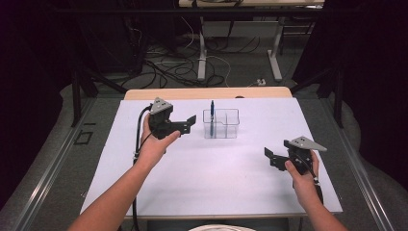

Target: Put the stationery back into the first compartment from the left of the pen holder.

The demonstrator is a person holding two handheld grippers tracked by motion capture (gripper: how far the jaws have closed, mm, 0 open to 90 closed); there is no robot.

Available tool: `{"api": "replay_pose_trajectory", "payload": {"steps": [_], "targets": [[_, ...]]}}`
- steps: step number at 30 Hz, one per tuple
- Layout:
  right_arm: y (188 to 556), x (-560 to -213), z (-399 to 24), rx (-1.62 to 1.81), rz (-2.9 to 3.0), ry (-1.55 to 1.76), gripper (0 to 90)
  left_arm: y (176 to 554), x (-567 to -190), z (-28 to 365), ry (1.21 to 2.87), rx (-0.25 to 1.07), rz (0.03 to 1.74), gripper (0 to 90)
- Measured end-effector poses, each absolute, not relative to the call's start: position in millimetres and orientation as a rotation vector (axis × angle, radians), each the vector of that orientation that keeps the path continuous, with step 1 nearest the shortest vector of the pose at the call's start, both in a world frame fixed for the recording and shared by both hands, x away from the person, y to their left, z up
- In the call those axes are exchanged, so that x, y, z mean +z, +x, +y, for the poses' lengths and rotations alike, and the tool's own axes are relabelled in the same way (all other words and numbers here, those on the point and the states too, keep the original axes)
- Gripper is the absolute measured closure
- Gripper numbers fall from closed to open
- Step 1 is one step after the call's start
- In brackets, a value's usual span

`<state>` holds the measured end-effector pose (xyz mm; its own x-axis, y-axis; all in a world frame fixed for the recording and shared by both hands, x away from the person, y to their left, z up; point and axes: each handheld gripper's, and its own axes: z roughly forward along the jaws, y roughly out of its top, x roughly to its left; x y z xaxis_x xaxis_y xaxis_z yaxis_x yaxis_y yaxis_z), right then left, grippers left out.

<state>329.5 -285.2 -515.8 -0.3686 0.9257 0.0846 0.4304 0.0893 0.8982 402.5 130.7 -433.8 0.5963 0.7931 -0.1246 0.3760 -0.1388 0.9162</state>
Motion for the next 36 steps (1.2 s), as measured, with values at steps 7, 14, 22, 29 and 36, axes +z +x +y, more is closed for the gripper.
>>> {"api": "replay_pose_trajectory", "payload": {"steps": [7, 14, 22, 29, 36], "targets": [[329, -515, -286, 1.238, 1.858, 1.340, 15.5, 393, -441, 155, 1.727, 0.456, 1.001, 0.8], [329, -516, -287, 1.231, 1.856, 1.340, 15.5, 385, -446, 178, 1.707, 0.474, 1.052, 0.8], [330, -516, -288, 1.232, 1.845, 1.345, 15.5, 378, -457, 202, 1.700, 0.492, 1.138, 2.3], [330, -517, -290, 1.228, 1.848, 1.354, 15.5, 374, -472, 220, 1.684, 0.512, 1.205, 2.8], [332, -519, -290, 1.236, 1.807, 1.363, 15.5, 371, -488, 237, 1.651, 0.511, 1.271, 2.8]]}}
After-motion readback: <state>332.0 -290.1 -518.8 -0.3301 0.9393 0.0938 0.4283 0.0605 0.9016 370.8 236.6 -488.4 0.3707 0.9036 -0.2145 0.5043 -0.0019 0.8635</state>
